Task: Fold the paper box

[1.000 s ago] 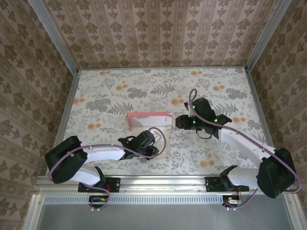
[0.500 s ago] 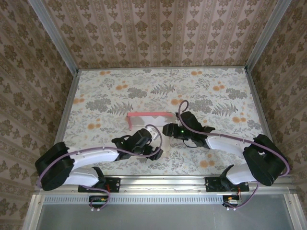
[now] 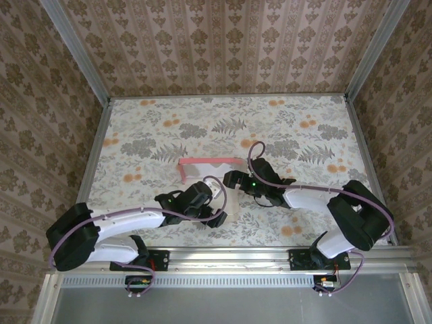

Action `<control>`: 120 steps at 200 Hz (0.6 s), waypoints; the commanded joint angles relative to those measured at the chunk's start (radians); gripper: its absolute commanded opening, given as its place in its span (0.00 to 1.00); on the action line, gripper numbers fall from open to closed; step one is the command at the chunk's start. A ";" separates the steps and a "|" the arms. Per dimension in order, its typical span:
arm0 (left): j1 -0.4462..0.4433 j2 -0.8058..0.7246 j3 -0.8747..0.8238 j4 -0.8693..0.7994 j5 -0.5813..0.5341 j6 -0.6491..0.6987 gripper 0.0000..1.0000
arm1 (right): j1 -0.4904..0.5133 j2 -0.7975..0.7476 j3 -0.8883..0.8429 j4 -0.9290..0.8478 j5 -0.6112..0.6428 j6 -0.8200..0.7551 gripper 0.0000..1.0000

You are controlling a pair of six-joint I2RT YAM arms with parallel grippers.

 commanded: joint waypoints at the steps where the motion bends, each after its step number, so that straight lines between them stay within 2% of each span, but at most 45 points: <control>1: -0.007 0.031 -0.024 0.031 -0.001 -0.011 1.00 | 0.008 0.030 0.002 0.060 -0.003 0.004 1.00; 59: -0.031 0.083 -0.045 0.062 -0.055 -0.045 1.00 | 0.009 0.093 0.034 0.098 0.000 -0.030 1.00; 120: -0.043 0.092 -0.048 0.055 -0.048 -0.049 1.00 | 0.021 0.134 0.058 0.196 0.014 -0.088 1.00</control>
